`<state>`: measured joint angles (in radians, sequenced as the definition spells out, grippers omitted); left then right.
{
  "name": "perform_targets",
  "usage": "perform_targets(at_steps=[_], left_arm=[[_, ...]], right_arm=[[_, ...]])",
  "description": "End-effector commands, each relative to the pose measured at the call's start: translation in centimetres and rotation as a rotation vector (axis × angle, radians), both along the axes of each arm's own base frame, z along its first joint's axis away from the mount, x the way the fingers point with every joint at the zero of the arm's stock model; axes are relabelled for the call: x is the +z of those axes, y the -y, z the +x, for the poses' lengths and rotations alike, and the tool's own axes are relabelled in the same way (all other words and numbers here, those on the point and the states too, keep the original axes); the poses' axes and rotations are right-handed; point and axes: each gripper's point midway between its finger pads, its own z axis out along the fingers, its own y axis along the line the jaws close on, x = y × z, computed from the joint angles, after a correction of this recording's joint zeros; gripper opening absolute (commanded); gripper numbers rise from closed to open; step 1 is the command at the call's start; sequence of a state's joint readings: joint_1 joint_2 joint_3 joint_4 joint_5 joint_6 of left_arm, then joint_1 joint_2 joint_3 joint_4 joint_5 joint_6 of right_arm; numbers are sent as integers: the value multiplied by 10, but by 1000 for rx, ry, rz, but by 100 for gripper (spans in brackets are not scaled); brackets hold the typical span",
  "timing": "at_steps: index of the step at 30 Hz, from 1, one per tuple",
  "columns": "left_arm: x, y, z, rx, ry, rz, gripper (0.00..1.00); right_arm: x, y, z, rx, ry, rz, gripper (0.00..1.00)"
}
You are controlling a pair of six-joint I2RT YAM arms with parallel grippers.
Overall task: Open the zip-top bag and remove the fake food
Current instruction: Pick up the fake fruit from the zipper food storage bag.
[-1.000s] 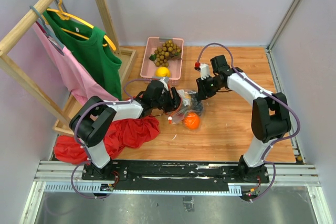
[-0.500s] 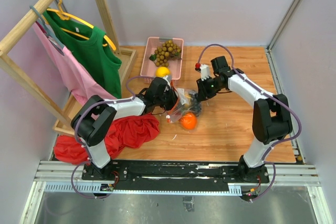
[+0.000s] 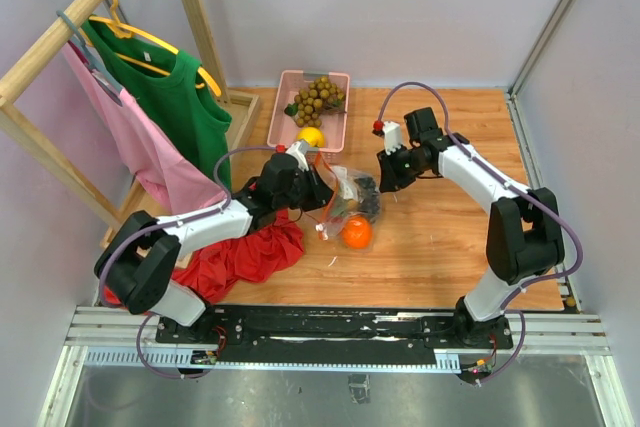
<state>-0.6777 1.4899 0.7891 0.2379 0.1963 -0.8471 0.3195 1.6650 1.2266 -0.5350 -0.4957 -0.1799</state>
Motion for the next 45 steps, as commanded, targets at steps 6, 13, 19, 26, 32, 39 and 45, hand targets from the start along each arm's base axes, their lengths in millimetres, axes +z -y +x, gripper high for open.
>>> perform_targets(at_steps=[6, 13, 19, 26, 32, 39, 45], left_arm=[[15, -16, -12, 39, 36, -17, 0], [20, -22, -19, 60, 22, -53, 0], [23, -20, -25, 50, 8, -109, 0], [20, -21, -28, 23, 17, -117, 0], [15, -23, -30, -3, 21, -105, 0], [15, -21, -36, -19, 17, -134, 0], [17, -22, -39, -24, 18, -145, 0]], right_arm=[[4, 3, 0, 5, 45, -26, 15], [7, 3, 1, -4, 36, 9, 16], [62, -24, -23, 217, 82, 327, 43], [85, -48, -69, 693, 370, 560, 79], [77, -51, -71, 1058, 698, 509, 87], [49, -64, -43, 1084, 682, 315, 84], [30, -82, -31, 1017, 621, 241, 79]])
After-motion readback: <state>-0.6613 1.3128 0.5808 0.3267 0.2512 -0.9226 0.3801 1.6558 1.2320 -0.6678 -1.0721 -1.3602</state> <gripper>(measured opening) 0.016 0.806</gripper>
